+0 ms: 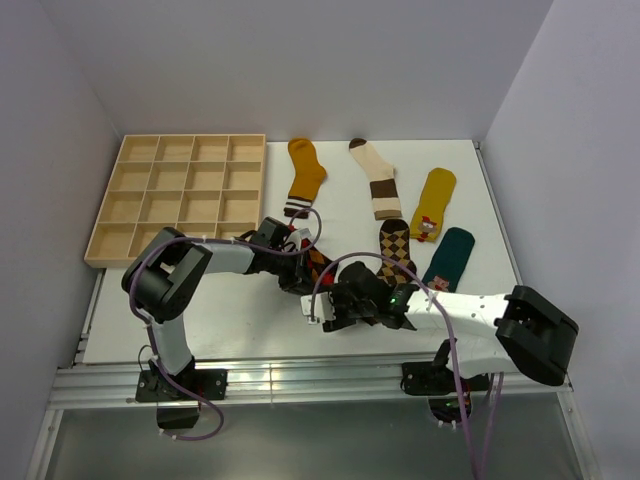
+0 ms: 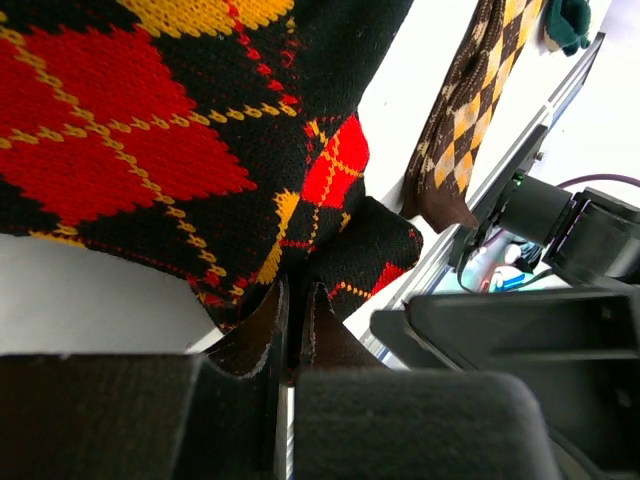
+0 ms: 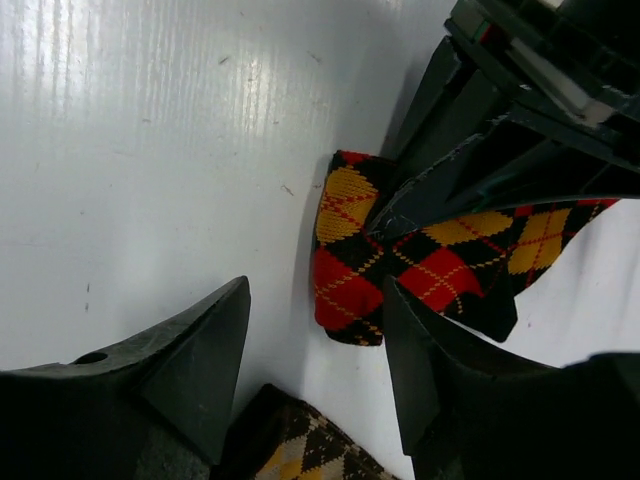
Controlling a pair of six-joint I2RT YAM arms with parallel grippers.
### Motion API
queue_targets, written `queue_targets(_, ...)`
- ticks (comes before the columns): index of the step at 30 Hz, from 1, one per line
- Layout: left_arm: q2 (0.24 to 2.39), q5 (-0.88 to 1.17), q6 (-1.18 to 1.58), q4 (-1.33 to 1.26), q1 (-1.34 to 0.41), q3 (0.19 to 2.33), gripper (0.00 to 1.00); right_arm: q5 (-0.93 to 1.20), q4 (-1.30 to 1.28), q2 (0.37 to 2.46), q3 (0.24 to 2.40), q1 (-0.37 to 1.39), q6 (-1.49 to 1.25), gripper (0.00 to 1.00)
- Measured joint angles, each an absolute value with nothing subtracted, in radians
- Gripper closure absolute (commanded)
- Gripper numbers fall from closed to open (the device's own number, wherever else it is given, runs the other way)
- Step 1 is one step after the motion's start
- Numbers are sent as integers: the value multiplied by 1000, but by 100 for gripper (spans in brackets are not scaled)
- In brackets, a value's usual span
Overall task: Roll the socks
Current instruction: Roll the sock at the center of the board.
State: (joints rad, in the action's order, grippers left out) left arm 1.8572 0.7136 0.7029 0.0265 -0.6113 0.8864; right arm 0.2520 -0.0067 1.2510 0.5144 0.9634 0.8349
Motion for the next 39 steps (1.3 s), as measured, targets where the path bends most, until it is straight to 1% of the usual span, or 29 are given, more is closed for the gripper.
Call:
queue_targets(3, 1858, 719, 696, 36, -611, 890, 100, 209, 2, 1293, 517, 986, 846, 46)
queue_targets(7, 1862, 725, 691, 46, -611, 895, 100, 143, 20, 1371, 527, 1017, 867, 49)
queue_targets(8, 1863, 726, 691, 46, -611, 895, 100, 130, 33, 1384, 529, 1019, 876, 51)
queue_targets(10, 1863, 728, 688, 46, -611, 895, 100, 110, 45, 1397, 537, 1024, 881, 59)
queue_targets(11, 1863, 729, 684, 46, -611, 895, 100, 101, 52, 1402, 538, 1024, 883, 71)
queue_targets(12, 1863, 730, 681, 46, -611, 895, 99, 91, 57, 1408, 539, 1024, 886, 77)
queue_targets(14, 1863, 733, 674, 44, -611, 895, 95, 68, 67, 1424, 551, 1026, 882, 84)
queue_targets(15, 1863, 735, 672, 42, -610, 894, 94, 59, 65, 1433, 560, 1026, 879, 86)
queue_targets(17, 1863, 737, 669, 39, -607, 892, 84, 51, 61, 1444, 570, 1026, 877, 87)
queue_targets(18, 1863, 736, 666, 39, -606, 892, 80, 51, 54, 1446, 574, 1026, 875, 91)
queue_targets(19, 1863, 736, 664, 39, -606, 892, 72, 53, 41, 1446, 581, 1026, 872, 92)
queue_targets(22, 1849, 725, 656, 43, -607, 891, 57, 83, -44, 1452, 629, 1012, 858, 92)
queue_targets(27, 1768, 634, 658, 29, -623, 867, 48, 184, -204, 1454, 728, 929, 826, 93)
queue_targets(30, 1720, 570, 673, -11, -623, 833, 48, 245, -313, 1453, 767, 875, 818, 93)
queue_targets(31, 1709, 551, 679, -28, -623, 822, 46, 267, -352, 1453, 776, 860, 816, 93)
queue_targets(35, 1665, 484, 719, -130, -622, 752, 47, 350, -517, 1464, 814, 805, 823, 93)
queue_targets(39, 1648, 437, 739, -217, -622, 694, 50, 417, -650, 1534, 888, 776, 838, 94)
